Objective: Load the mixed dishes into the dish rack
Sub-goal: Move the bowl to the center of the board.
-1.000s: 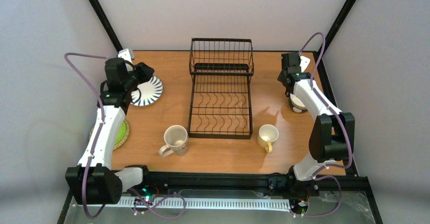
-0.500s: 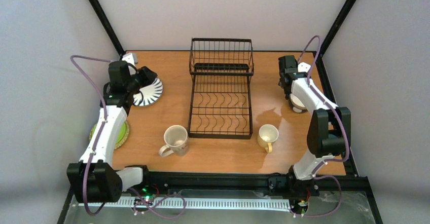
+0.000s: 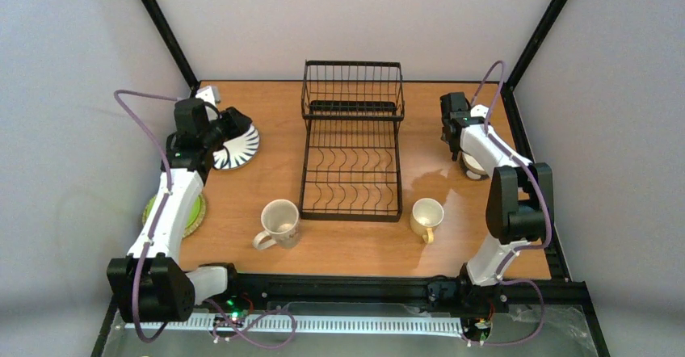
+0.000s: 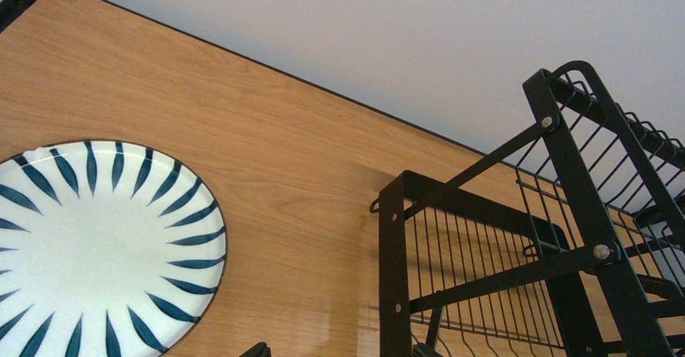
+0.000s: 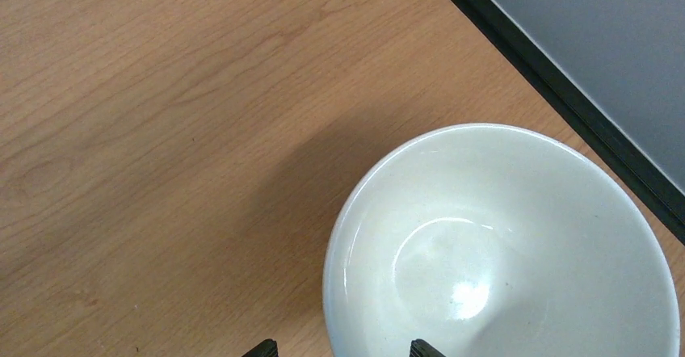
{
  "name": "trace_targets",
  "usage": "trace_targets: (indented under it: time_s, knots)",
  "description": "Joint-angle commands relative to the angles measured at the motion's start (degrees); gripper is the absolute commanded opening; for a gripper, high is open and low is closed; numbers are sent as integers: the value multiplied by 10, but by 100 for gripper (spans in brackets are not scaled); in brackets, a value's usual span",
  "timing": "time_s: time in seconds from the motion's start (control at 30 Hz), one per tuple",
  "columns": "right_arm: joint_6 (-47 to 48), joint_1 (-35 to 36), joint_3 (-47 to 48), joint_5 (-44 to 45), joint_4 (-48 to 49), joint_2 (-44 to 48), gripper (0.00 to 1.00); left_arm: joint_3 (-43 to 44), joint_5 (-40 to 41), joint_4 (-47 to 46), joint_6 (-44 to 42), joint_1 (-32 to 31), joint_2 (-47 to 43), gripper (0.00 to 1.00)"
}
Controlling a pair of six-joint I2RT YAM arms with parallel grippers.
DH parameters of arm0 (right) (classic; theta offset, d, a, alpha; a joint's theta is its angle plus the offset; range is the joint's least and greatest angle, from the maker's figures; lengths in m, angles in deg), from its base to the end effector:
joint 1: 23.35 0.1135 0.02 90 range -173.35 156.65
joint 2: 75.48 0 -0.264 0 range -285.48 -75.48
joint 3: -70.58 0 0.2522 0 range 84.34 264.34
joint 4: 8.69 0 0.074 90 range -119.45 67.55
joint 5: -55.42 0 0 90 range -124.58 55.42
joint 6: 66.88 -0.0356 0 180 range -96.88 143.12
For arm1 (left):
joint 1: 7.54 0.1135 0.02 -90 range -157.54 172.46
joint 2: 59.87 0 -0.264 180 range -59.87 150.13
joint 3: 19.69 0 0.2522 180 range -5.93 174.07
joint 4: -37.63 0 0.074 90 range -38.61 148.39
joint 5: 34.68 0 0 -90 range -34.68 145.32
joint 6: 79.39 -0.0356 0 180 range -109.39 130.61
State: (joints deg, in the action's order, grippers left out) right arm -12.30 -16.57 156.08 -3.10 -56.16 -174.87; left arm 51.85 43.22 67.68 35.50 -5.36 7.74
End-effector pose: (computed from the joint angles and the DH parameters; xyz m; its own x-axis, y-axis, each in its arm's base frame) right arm 0.3576 0.0238 0.2218 -0.6245 0.4235 -0.6562 0.6256 0.7743 -0.0957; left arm 0.2688 0.0028 0.3270 -0.4626 -0.4294 -0.7756 -0.0483 0.8858 -0.4616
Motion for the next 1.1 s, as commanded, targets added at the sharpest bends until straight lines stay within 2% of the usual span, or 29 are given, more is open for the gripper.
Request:
trace_targets:
  time_s: [0.0, 0.33, 0.47, 0.67, 0.87, 1.07]
  knots:
    - [-5, -1, -8, 12, 20, -8, 94, -7, -6, -11, 10, -3, 8, 100]
    - [-4, -24, -13, -14, 35, -30, 85, -8, -7, -15, 13, -4, 18, 100]
    - [-3, -32, -13, -24, 41, -34, 78, -9, -8, -18, 16, -4, 24, 100]
    - [-4, -34, -13, -28, 44, -39, 59, -13, -7, -21, 17, -4, 30, 100]
    - [-8, -34, -18, -25, 41, -31, 35, -16, -1, -22, 17, -9, 31, 100]
    - [-13, -34, -21, -19, 34, -21, 21, -20, 6, -18, 15, -9, 25, 100]
